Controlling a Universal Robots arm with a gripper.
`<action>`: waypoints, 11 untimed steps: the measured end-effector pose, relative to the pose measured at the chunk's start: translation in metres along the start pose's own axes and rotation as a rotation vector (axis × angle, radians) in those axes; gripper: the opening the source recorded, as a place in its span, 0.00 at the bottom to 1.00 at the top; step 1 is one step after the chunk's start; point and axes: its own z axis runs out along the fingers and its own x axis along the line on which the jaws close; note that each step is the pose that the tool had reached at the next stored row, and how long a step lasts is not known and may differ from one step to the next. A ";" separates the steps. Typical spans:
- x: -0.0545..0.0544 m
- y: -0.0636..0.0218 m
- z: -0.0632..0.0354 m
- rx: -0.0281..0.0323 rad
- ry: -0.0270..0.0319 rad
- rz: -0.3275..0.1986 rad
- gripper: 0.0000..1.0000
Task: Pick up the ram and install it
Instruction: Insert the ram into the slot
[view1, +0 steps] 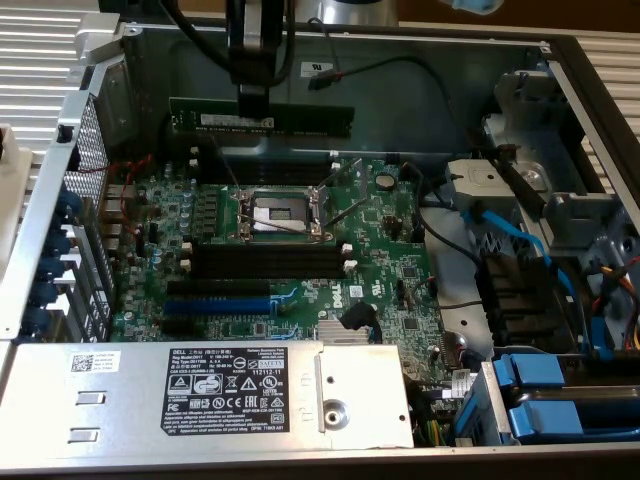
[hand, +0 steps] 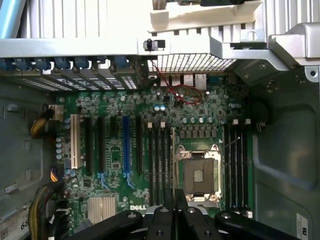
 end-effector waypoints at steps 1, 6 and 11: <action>0.000 0.0000 0.0000 0.0001 -0.0001 -0.008 0.12; 0.000 0.0002 0.0000 -0.0002 0.0003 -0.024 0.12; 0.000 -0.0026 0.0031 -0.0002 0.0002 -0.024 0.12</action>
